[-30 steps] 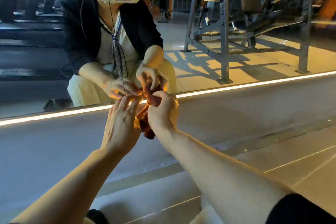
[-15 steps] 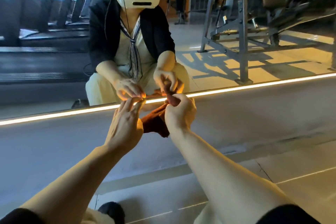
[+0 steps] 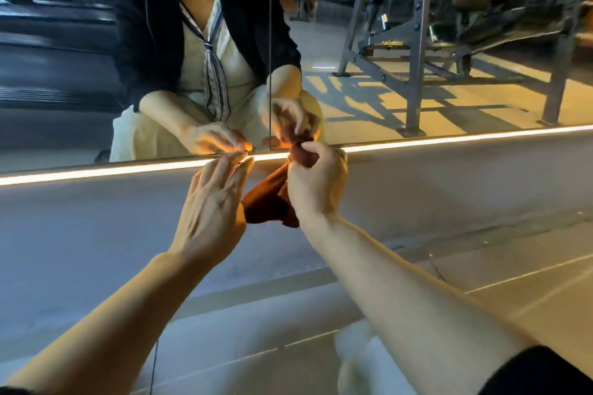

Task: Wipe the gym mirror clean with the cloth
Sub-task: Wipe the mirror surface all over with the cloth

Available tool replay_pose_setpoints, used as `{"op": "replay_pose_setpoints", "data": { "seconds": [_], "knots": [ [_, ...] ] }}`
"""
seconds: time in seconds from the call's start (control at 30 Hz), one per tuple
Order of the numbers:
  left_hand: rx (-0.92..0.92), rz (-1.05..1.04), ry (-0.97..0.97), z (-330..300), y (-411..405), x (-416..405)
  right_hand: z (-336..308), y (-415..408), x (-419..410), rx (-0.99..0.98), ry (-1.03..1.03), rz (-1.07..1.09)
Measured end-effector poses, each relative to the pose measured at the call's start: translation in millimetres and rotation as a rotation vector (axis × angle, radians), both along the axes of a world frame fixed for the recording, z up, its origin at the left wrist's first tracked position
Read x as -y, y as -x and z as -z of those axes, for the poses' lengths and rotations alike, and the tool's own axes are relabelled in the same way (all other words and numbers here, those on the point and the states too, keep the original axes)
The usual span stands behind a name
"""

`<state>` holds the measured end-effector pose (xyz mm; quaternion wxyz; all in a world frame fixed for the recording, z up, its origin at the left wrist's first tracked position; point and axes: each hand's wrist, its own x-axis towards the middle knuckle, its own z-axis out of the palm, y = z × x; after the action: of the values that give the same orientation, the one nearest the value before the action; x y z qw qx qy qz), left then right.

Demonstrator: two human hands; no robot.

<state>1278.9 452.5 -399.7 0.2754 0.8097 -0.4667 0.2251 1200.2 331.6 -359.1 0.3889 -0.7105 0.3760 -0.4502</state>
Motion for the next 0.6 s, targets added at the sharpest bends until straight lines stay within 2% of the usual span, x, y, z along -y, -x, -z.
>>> {"op": "replay_pose_setpoints", "data": {
  "seconds": [0.07, 0.13, 0.23, 0.3, 0.4, 0.47, 0.53, 0.6],
  "knots": [
    [-0.01, 0.019, 0.014, 2, 0, -1, -5, 5, 17, 0.069, 0.002, 0.188],
    [0.027, 0.037, 0.012, 3, -4, -6, -4, 7, 25, 0.058, -0.015, 0.28],
    [0.045, 0.047, -0.007, 3, -12, -16, 9, -2, 8, -0.06, 0.101, 0.214],
    [0.034, 0.048, -0.022, 3, -14, -21, 21, -11, -16, -0.087, 0.23, 0.104],
    [0.03, 0.075, -0.046, 0, -17, -26, 24, -17, -37, -0.149, 0.304, -0.104],
    [0.014, 0.089, -0.042, 0, -17, -27, 17, -14, -31, -0.123, 0.333, -0.065],
    [0.006, 0.09, -0.011, 1, -16, -24, 12, -10, -17, -0.051, 0.403, 0.091],
    [-0.013, 0.092, 0.011, 1, -15, -23, 18, -4, -7, -0.088, 0.535, 0.146]
  ]
}}
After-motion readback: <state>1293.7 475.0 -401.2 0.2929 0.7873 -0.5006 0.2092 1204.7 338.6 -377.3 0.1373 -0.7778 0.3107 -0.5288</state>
